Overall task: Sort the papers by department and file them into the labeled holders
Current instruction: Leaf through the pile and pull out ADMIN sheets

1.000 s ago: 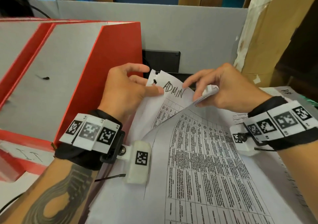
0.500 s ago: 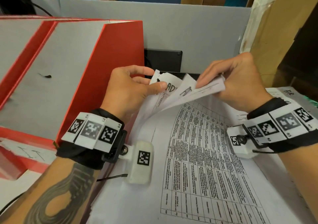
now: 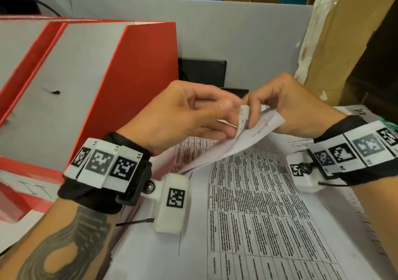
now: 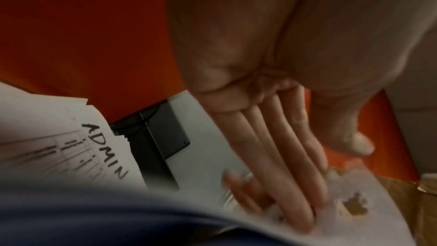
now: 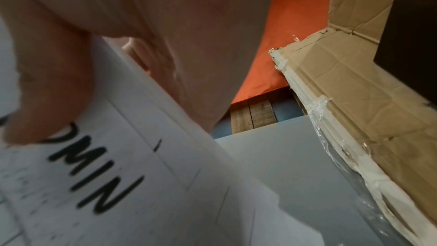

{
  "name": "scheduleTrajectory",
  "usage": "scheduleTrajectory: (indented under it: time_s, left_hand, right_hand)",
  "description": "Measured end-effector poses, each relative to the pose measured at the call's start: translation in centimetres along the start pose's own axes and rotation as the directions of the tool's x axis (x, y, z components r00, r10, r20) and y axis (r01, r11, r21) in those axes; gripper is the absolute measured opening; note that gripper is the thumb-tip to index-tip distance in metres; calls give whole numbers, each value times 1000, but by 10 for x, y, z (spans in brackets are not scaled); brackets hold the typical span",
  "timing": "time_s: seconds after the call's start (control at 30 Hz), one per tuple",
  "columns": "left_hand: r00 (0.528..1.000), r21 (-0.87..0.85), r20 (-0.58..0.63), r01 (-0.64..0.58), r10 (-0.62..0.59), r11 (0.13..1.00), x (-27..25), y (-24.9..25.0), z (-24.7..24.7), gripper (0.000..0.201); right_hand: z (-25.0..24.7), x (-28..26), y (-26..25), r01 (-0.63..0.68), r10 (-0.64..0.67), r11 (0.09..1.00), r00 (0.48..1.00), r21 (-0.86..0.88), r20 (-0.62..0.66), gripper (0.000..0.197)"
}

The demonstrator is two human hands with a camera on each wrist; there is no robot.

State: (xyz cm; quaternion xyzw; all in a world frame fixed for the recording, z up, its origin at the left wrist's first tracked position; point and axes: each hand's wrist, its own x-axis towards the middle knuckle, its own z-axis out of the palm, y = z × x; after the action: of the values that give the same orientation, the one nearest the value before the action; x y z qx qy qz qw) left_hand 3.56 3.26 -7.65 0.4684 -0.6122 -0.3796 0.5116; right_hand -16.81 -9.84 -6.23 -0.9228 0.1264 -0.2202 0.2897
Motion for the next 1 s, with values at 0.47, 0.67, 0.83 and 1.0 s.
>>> scheduleTrajectory:
  time_s: [0.47,0.67,0.83,1.0]
  left_hand:
    - [898,808,-191,372,-396,456,48,41,-5,18]
    - [978,280,-205,92,-34,955,54,125,-21,21]
    - [951,775,-185,297,-249,558,90,92,-29,4]
    - [812,983,-174,111,-557,-146,111,0,-24,48]
  right_hand:
    - [-14,-7,31,-143,147,989,983,-42,109,18]
    - [-20,-7,34,-151,152,988,977,17,-148,24]
    - [-27,-7,17,-98,96,995,993,31,69,24]
    - [-21,-8,13,-74,70,997,982,17,176,21]
